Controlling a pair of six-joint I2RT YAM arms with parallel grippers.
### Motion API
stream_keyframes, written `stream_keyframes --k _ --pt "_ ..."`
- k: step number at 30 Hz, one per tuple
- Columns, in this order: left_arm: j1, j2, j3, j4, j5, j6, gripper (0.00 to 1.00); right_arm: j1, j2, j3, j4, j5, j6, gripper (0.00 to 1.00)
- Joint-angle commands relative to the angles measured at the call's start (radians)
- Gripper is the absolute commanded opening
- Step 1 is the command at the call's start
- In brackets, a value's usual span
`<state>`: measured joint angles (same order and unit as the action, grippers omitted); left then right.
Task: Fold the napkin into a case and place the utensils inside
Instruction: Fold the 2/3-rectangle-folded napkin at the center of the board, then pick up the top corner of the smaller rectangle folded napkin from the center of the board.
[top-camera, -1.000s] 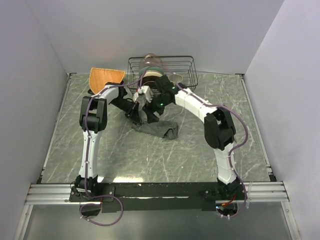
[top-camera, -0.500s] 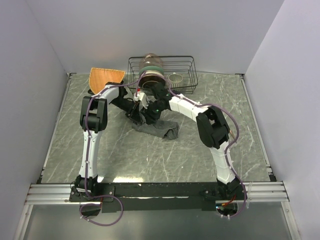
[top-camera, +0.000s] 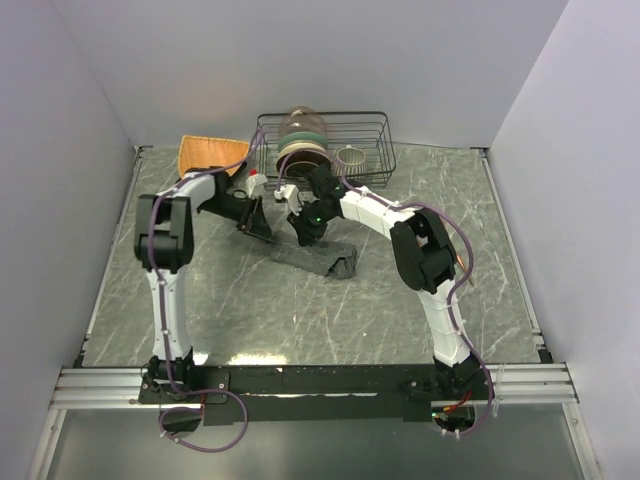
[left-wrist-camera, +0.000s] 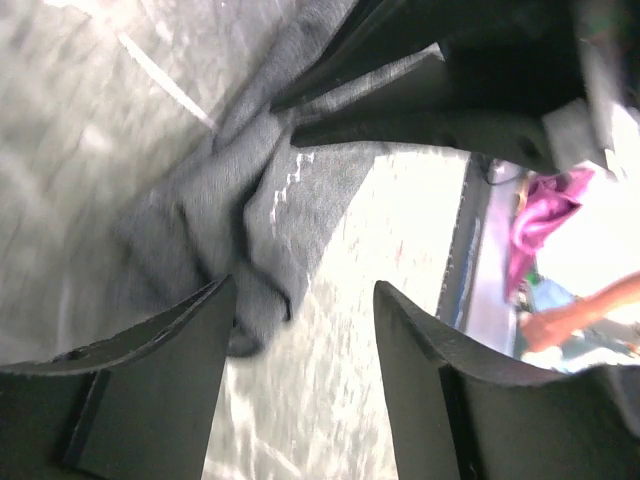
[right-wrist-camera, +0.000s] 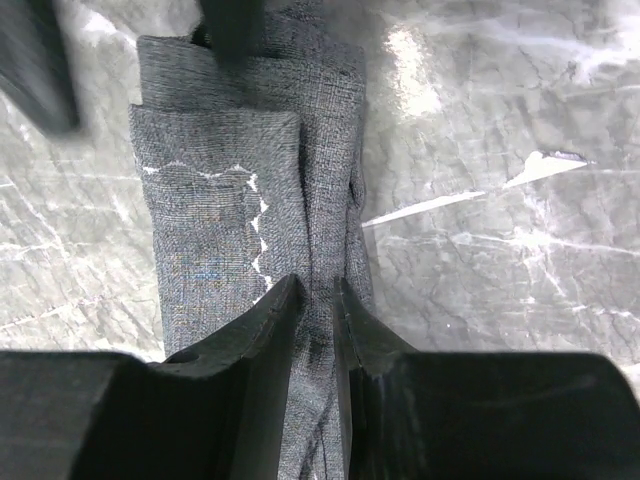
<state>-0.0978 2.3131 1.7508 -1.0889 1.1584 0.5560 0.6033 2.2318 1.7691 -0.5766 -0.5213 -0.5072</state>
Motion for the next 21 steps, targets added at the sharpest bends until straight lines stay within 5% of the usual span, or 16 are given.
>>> stream_keyframes --k 1,6,21 --pt "0.035 -0.22 -0.163 0.355 -0.025 -0.161 0.63 -0.02 0.014 0.033 0.01 -0.019 0.038 0.29" --pt "0.033 -0.261 -0.254 0.601 -0.153 -0.316 0.66 -0.022 0.008 0.026 0.034 -0.031 0.052 0.31" --pt "-0.059 -0.127 -0.143 0.52 -0.178 -0.266 0.65 -0.025 0.003 0.038 0.038 -0.054 0.07 0.37"
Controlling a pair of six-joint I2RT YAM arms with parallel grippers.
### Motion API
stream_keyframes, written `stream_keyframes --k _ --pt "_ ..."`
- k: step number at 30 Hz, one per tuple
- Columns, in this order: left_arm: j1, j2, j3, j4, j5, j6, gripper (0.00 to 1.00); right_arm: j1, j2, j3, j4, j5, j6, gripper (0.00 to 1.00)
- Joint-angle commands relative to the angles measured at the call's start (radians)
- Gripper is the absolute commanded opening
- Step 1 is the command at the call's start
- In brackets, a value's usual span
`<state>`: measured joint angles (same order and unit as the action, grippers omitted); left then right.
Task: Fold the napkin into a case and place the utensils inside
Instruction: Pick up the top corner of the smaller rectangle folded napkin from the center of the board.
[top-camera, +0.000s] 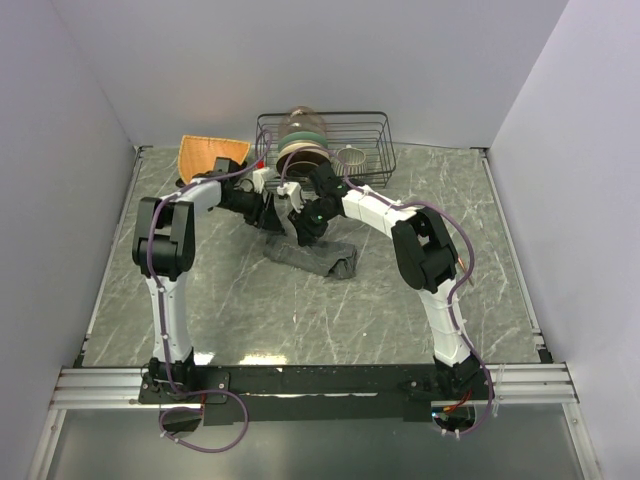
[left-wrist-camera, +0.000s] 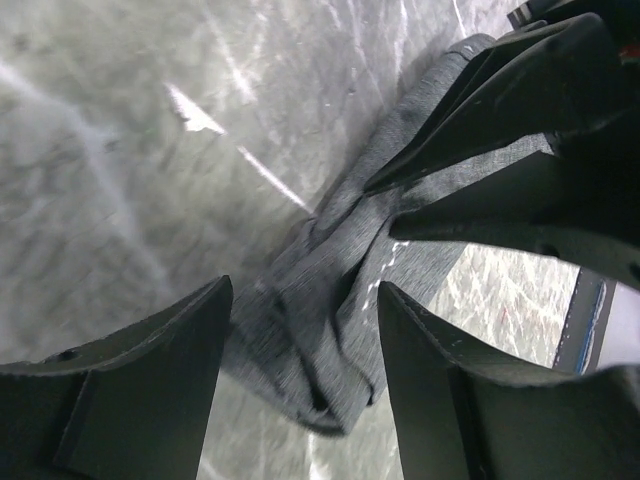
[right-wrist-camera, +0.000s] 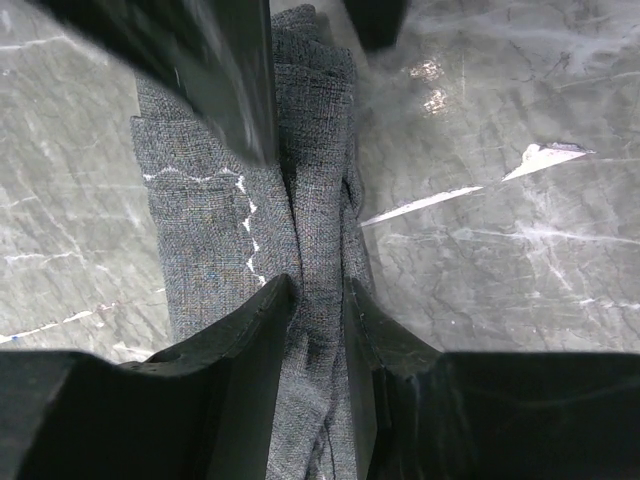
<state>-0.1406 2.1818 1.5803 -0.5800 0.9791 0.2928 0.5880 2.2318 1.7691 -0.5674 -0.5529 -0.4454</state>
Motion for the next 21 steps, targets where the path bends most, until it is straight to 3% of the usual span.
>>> stream_keyframes --k 1,8,13,21 --pt "-0.016 0.006 0.021 0.008 0.003 0.0 0.65 -0.01 0.005 0.038 0.029 -0.022 0.01 0.37" --pt "-0.017 -0.022 -0.003 -0.021 0.049 0.068 0.55 -0.02 0.018 0.053 0.023 -0.016 0.02 0.36" --pt "-0.016 -0.014 0.012 -0.069 0.07 0.103 0.38 -0.027 0.023 0.07 0.017 -0.03 0.039 0.36" --pt "-0.019 -0.03 0.007 -0.107 0.084 0.163 0.48 -0.028 0.029 0.069 0.015 -0.036 0.047 0.37"
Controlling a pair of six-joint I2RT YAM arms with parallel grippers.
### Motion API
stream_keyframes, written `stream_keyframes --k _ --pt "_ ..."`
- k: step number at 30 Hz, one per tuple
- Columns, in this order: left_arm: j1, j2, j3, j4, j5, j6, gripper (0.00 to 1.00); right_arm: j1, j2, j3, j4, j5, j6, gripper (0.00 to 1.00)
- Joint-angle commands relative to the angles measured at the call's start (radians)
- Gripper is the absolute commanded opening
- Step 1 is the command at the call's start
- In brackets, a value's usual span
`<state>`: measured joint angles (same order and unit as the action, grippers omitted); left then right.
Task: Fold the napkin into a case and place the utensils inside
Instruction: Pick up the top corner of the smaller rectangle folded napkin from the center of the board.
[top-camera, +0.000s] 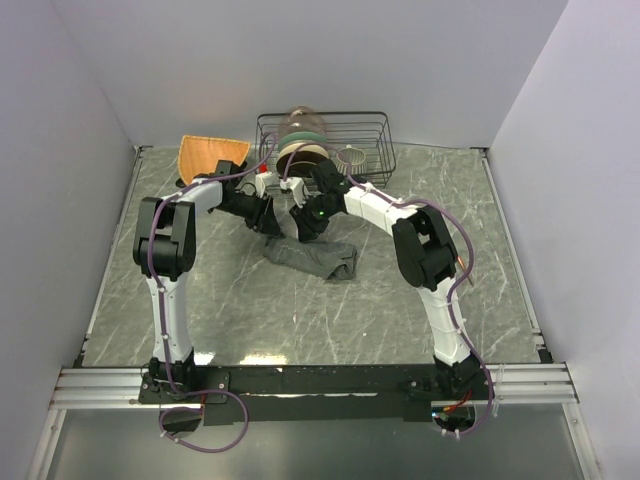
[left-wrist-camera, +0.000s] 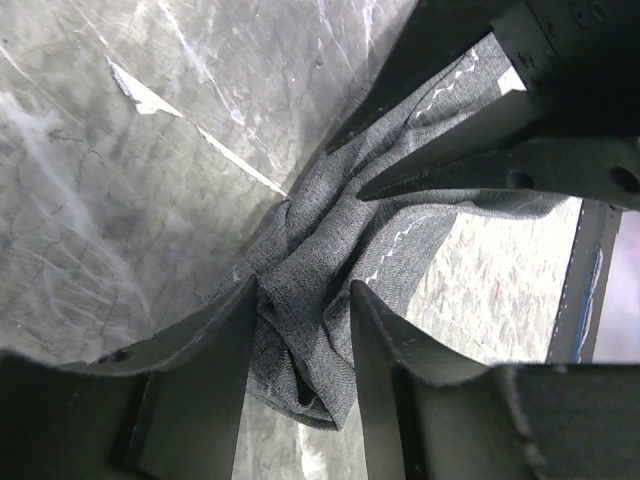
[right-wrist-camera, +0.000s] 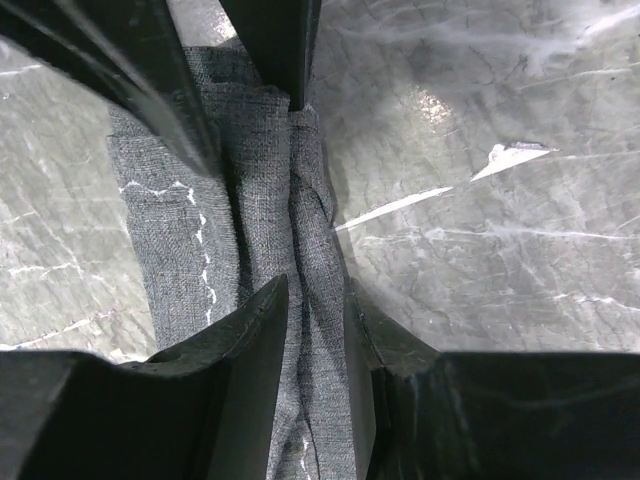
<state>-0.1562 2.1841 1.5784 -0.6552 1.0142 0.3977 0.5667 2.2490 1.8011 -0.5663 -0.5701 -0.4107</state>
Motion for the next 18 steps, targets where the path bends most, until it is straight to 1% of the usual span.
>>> stream_keyframes --k 1,3,4,5,6,7,9,10,12,13,15,18 --pt "-0.003 -0.03 0.009 -0.04 0.047 0.064 0.41 -0.005 0.011 0.038 0.013 -0.02 0.013 0.37" --pt "-0.006 -0.023 0.015 -0.046 0.038 0.067 0.23 -0.004 0.004 0.038 0.011 -0.022 0.016 0.39" --pt "-0.006 -0.021 0.017 -0.043 0.032 0.064 0.2 -0.005 -0.002 0.04 0.009 -0.022 0.019 0.45" --pt "-0.006 -0.018 0.019 -0.041 0.027 0.061 0.16 -0.008 -0.006 0.047 0.008 -0.025 0.023 0.49" --pt "-0.006 -0.017 0.019 -0.041 0.026 0.061 0.11 -0.01 -0.009 0.052 0.005 -0.031 0.029 0.52" --pt "-0.006 -0.014 0.022 -0.044 0.023 0.061 0.09 -0.013 -0.017 0.055 0.003 -0.039 0.041 0.58" --pt "-0.005 -0.009 0.026 -0.044 0.026 0.058 0.05 -0.017 -0.022 0.073 0.002 -0.043 0.058 0.64" --pt "-0.006 -0.007 0.028 -0.049 0.029 0.058 0.01 -0.019 -0.022 0.082 -0.01 -0.053 0.062 0.67" --pt "-0.006 -0.006 0.029 -0.049 0.03 0.058 0.01 -0.022 -0.02 0.112 -0.029 -0.072 0.079 0.71" --pt "-0.006 -0.007 0.029 -0.046 0.032 0.056 0.01 -0.024 -0.016 0.118 -0.04 -0.085 0.087 0.76" --pt "-0.005 -0.01 0.029 -0.046 0.041 0.056 0.01 -0.019 -0.011 0.127 -0.046 -0.117 0.108 0.81" --pt "-0.005 -0.011 0.034 -0.05 0.052 0.058 0.01 -0.008 0.007 0.142 -0.046 -0.145 0.133 0.83"
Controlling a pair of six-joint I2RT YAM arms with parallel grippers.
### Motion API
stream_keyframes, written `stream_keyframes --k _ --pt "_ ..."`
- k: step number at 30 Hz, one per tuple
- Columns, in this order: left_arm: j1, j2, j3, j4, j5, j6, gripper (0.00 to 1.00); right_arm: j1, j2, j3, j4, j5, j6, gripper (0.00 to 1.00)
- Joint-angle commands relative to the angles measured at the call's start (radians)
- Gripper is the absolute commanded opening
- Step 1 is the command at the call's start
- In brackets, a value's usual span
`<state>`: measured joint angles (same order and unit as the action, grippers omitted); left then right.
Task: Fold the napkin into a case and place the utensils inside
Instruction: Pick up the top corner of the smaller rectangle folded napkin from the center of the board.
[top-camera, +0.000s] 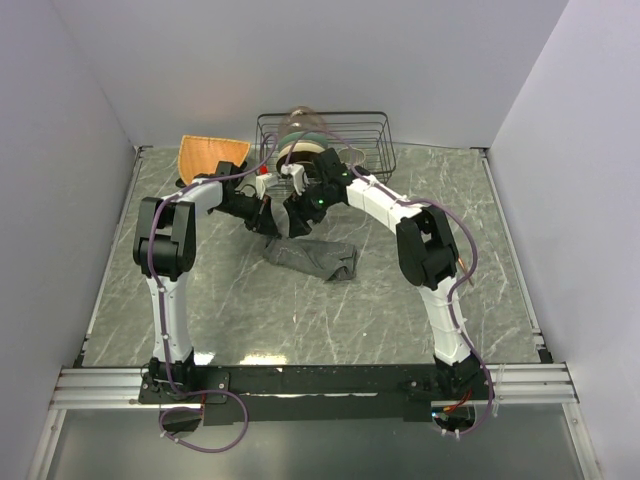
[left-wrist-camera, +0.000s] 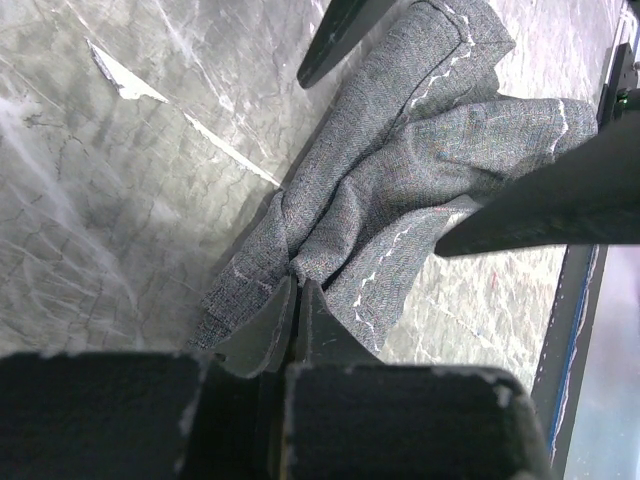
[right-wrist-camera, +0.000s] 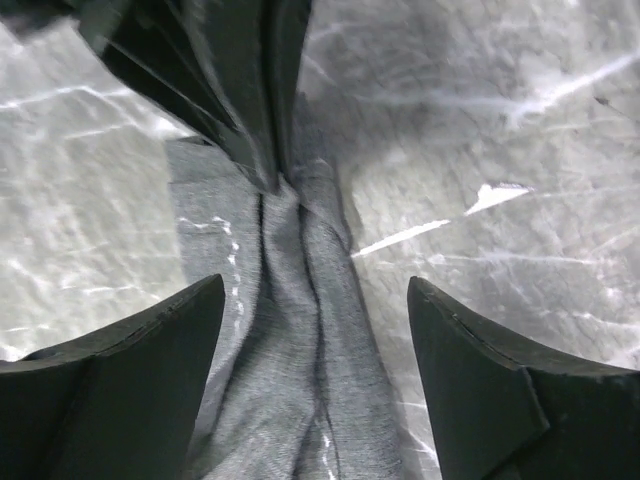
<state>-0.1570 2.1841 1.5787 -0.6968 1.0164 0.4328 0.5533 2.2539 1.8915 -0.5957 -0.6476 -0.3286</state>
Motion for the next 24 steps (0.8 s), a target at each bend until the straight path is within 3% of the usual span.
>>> stream_keyframes --k 1,16,24 --pt "-0.004 -0.014 0.033 -0.01 0.051 0.024 0.01 0.008 0.01 0.057 -0.015 -0.072 0.054 0.83" --pt "0.013 -0.004 0.052 -0.078 0.08 0.075 0.01 0.054 0.038 0.0 0.04 -0.072 0.031 0.84" --pt "0.031 -0.001 0.041 -0.096 0.088 0.089 0.01 0.047 0.007 -0.078 0.169 -0.075 0.12 0.76"
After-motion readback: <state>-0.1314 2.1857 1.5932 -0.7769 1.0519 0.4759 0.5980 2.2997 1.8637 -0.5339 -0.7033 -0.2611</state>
